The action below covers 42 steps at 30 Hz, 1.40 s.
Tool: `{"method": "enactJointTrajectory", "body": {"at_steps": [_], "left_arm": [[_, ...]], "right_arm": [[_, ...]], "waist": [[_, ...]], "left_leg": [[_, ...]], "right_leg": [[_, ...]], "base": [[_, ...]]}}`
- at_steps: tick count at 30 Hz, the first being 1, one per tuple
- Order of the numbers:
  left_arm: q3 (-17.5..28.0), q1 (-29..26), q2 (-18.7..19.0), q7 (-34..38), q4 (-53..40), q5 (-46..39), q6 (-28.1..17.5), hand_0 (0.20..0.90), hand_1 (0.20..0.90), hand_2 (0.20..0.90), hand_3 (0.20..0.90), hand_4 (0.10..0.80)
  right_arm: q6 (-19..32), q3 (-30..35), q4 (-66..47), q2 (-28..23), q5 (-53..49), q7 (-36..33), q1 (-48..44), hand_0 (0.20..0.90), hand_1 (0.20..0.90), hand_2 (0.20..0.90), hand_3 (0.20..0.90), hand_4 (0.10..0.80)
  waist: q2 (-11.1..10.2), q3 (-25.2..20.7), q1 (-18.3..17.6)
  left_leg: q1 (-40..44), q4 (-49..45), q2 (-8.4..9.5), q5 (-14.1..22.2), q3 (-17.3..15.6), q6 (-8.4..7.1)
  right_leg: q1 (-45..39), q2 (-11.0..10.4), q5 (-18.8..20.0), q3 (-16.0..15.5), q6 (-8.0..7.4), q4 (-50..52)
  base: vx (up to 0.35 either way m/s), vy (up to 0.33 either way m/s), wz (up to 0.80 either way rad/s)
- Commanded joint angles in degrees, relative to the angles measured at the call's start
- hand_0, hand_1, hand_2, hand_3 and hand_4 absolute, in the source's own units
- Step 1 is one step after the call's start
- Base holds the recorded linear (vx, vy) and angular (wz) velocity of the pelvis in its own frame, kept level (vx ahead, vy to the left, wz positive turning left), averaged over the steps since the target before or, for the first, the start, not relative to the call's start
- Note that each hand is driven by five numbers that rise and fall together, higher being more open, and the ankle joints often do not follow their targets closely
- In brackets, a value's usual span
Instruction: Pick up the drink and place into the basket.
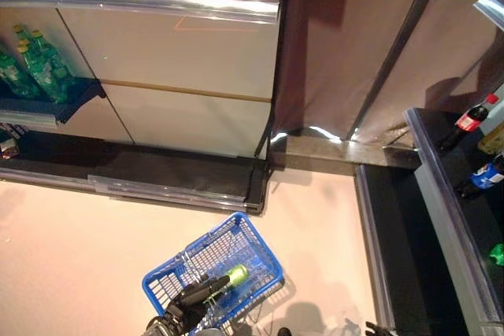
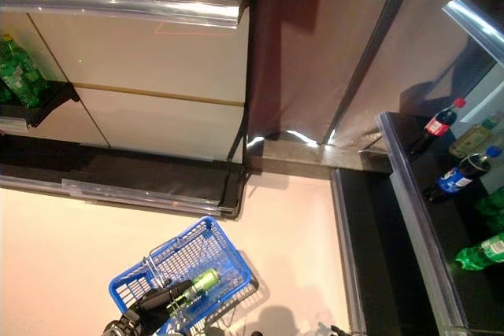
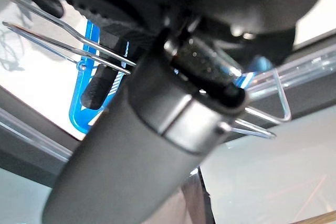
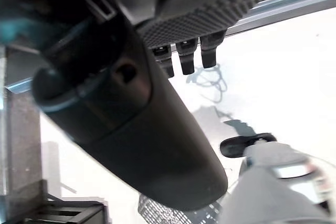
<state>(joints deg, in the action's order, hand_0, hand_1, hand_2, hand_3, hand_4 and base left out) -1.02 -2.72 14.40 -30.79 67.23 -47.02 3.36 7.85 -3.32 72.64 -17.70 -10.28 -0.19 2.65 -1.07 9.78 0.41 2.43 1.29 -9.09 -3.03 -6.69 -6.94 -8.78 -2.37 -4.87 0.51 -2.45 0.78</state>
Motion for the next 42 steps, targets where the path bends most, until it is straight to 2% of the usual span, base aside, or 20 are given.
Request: {"method": "enactJointTrajectory", "body": {"at_steps": [1,2,3,8,11,12,14,16,18,20,23,25,28,30,32,34,35,37,38,42], "left_arm": [[0.72,-0.29,1.69,-6.03,-4.44,-2.67,1.68,0.3,0.3,0.3,0.2,0.1],[0.11,-0.51,1.98,-6.04,-5.05,-2.94,2.04,0.3,0.3,0.3,0.2,0.1],[0.1,-0.5,1.99,-6.04,-5.06,-2.95,2.04,0.3,0.3,0.3,0.2,0.1],[-3.55,-3.34,3.69,-4.82,-8.9,-3.08,4.24,0.3,0.3,0.3,0.2,0.1],[-4.59,-4.64,4.13,-3.41,-10.02,-3.41,4.86,0.3,0.3,0.3,0.2,0.1],[-5.05,-5.16,4.48,-2.62,-10.2,-4.3,4.14,0.3,0.3,0.3,0.2,0.1],[-4.81,-6.42,4.67,-1.23,-10.85,-5.35,2.47,0.3,0.3,0.3,0.2,0.1],[-3.38,-6.43,4.85,-0.21,-10.28,-5.71,1.39,0.3,0.3,0.3,0.2,0.1],[-2.1,-6.07,4.79,-0.56,-9.18,-4.36,1.24,0.3,0.3,0.3,0.2,0.1],[-1.68,-5.97,4.77,-1.3,-7.43,-2.16,1.08,0.3,0.3,0.3,0.2,0.1],[0.35,-5.88,3.91,-0.57,-4.59,-4.14,0.1,0.3,0.3,0.3,0.2,0.1],[1.03,-5.75,3.7,-0.87,-4.04,-4.42,0.05,0.3,0.3,0.3,0.2,0.1],[1.95,-5.01,2.84,-2.31,-3.48,-4.72,-0.31,0.3,0.3,0.3,0.2,0.1],[2.2,-4.25,2.42,-3.08,-3.79,-4.85,-0.39,0.3,0.3,0.3,0.2,0.1],[2.3,-2.95,1.68,-3.69,-4.29,-4.89,-1.17,0.3,0.3,0.3,0.2,0.1],[2.58,-0.99,1.27,-3.87,-5.25,-5.89,-1.57,0.3,0.3,0.3,0.2,0.1],[2.64,-0.71,1.24,-3.82,-5.51,-5.94,-1.51,0.3,0.3,0.3,0.2,0.1],[3.0,-0.26,1.47,-4.0,-5.85,-4.77,-0.35,0.3,0.3,0.3,0.2,0.1],[2.69,-0.52,1.63,-4.05,-5.01,-3.11,0.0,0.3,0.3,0.3,0.2,0.1],[2.32,-1.0,1.69,-3.94,-3.58,-1.78,-0.56,0.3,0.3,0.3,0.2,0.1]], "right_arm": [[1.44,-0.26,-0.1,-1.9,-0.42,-0.01,0.4,0.9,0.9,0.9,0.9,0.8],[1.64,-0.14,-0.2,-1.64,-0.6,0.3,0.47,0.9,0.9,0.9,0.9,0.8],[1.65,-0.13,-0.2,-1.62,-0.6,0.3,0.47,0.9,0.9,0.9,0.9,0.8],[1.49,-1.04,-2.78,0.39,-5.9,-0.61,-0.16,0.9,0.9,0.9,0.9,0.8],[1.81,-1.72,-3.95,1.28,-7.46,-1.32,-0.53,0.9,0.9,0.9,0.9,0.8],[1.76,-2.06,-4.62,1.63,-7.45,-1.21,-1.37,0.9,0.9,0.9,0.9,0.8],[1.0,-2.99,-5.67,1.87,-7.22,-0.65,-3.93,0.9,0.9,0.9,0.9,0.8],[0.46,-3.31,-6.41,2.05,-5.81,-0.24,-4.68,0.9,0.9,0.9,0.9,0.8],[0.41,-3.33,-6.71,2.1,-6.06,-0.61,-4.51,0.9,0.9,0.9,0.9,0.8],[0.07,-3.17,-6.61,2.25,-8.13,-1.72,-4.03,0.9,0.9,0.9,0.9,0.8],[0.51,-1.63,-5.4,1.92,-2.98,-0.56,-3.11,0.9,0.9,0.9,0.9,0.8],[0.53,-1.11,-4.64,1.87,-1.8,-0.06,-2.76,0.9,0.9,0.9,0.9,0.8],[0.69,-1.3,-3.61,2.17,-1.04,0.01,-2.0,0.9,0.9,0.9,0.9,0.8],[0.57,-1.23,-3.49,2.1,-0.35,-0.17,-1.64,0.9,0.9,0.9,0.9,0.8],[0.23,-1.22,-3.23,1.96,0.4,-0.28,-1.26,0.9,0.9,0.9,0.9,0.8],[-0.75,-1.66,-3.18,1.09,1.9,0.23,-1.33,0.9,0.9,0.9,0.9,0.8],[-0.92,-1.71,-3.29,0.92,2.09,0.31,-1.32,0.9,0.9,0.9,0.9,0.8],[-1.15,-1.16,-3.17,0.45,0.84,-0.03,-1.46,0.9,0.9,0.9,0.9,0.8],[-0.25,-0.24,-2.7,0.52,-0.97,-0.31,-1.42,0.9,0.9,0.9,0.9,0.8],[0.24,0.21,-2.78,1.24,-1.62,-0.37,-1.4,0.9,0.9,0.9,0.9,0.8]], "waist": [[0.49,-1.39,2.23],[0.23,-1.27,2.52],[0.18,-1.29,2.52],[-1.4,0.3,2.59],[-1.97,0.42,2.41],[-2.56,0.63,2.69],[-2.94,1.65,3.83],[-3.07,1.27,5.62],[-2.94,0.71,5.66],[-2.99,-0.12,5.18],[-2.21,-2.39,3.68],[-1.84,-2.93,3.08],[-1.54,-3.3,1.69],[-1.5,-3.29,1.3],[-1.38,-3.29,1.54],[-0.83,-3.22,2.54],[-0.73,-3.19,2.75],[-0.14,-3.43,2.54],[0.08,-3.82,2.03],[-0.05,-4.06,1.09]], "left_leg": [[-7.0,-2.22,0.84,-5.39,2.38,1.21],[-7.63,-2.98,1.83,-4.42,3.0,1.76],[-7.66,-3.04,1.89,-4.38,2.99,1.78],[-10.57,-6.17,5.91,-0.95,4.02,4.72],[-11.06,-6.01,6.32,-0.35,1.74,5.25],[-10.99,-5.3,6.22,-0.1,-0.69,5.25],[-9.21,-2.64,4.31,-0.12,-6.95,4.88],[-6.84,-1.18,1.78,0.61,-14.83,3.34],[-5.37,-0.13,1.07,0.72,-18.89,3.59],[-4.35,0.24,1.08,1.18,-20.67,4.18],[-2.01,0.57,-0.59,1.31,-25.7,4.05],[-1.03,0.61,-1.23,1.27,-26.91,3.79],[0.4,0.5,-1.69,1.3,-26.96,3.54],[0.77,0.66,-1.23,1.45,-25.5,3.42],[0.65,0.55,0.2,1.9,-21.67,3.46],[0.73,0.03,2.98,3.27,-13.96,3.83],[0.89,-0.06,3.46,3.57,-12.75,3.93],[1.41,-0.1,3.5,2.98,-13.26,4.12],[2.4,0.33,3.15,2.91,-14.5,3.9],[3.91,0.96,3.55,3.31,-15.1,4.1]], "right_leg": [[1.93,2.99,-4.11,-2.61,-1.22,12.22],[2.64,2.83,-4.05,-2.34,-1.51,13.9],[2.69,2.77,-4.13,-2.33,-1.53,14.0],[8.8,2.45,-1.98,-0.17,-4.71,21.45],[9.81,1.79,-1.08,-1.44,-5.45,20.21],[10.86,-0.23,1.12,-5.02,-6.62,18.81],[12.06,-5.97,3.48,-13.78,-8.11,14.8],[9.13,-14.59,6.53,-25.11,-9.22,11.52],[8.16,-16.06,6.89,-27.61,-9.1,10.61],[8.32,-15.89,7.36,-27.71,-8.7,9.98],[8.14,-16.56,6.91,-31.1,-7.61,7.55],[8.47,-15.75,6.57,-30.98,-7.3,6.78],[8.94,-13.14,5.37,-28.69,-6.99,5.75],[8.94,-12.0,4.74,-26.99,-6.76,5.56],[8.56,-10.89,4.55,-24.88,-6.58,5.04],[8.14,-9.52,3.89,-21.28,-6.1,5.24],[7.97,-9.39,3.88,-20.81,-6.07,5.16],[7.74,-9.33,4.74,-20.87,-5.43,4.84],[6.97,-9.58,4.72,-21.52,-5.56,4.72],[6.94,-10.24,5.61,-21.54,-6.22,5.23]], "base": [[0.32,0.147,-0.65],[0.244,0.11,-0.4],[0.241,0.095,-0.06],[0.174,0.086,-0.1],[-0.053,0.023,-0.44],[-0.226,0.041,-0.97],[-0.322,0.027,-1.85],[-0.202,0.018,-2.12],[-0.103,0.023,-1.7],[-0.063,-0.038,-1.7],[-0.088,-0.047,-1.74],[-0.075,-0.145,-1.82],[-0.036,-0.159,-1.47],[-0.003,-0.057,-0.37],[0.023,-0.07,-0.52],[0.069,-0.052,-0.76],[-0.005,-0.038,-0.92],[-0.028,-0.015,-0.47],[0.029,0.005,0.07],[0.054,-0.005,0.09]]}}
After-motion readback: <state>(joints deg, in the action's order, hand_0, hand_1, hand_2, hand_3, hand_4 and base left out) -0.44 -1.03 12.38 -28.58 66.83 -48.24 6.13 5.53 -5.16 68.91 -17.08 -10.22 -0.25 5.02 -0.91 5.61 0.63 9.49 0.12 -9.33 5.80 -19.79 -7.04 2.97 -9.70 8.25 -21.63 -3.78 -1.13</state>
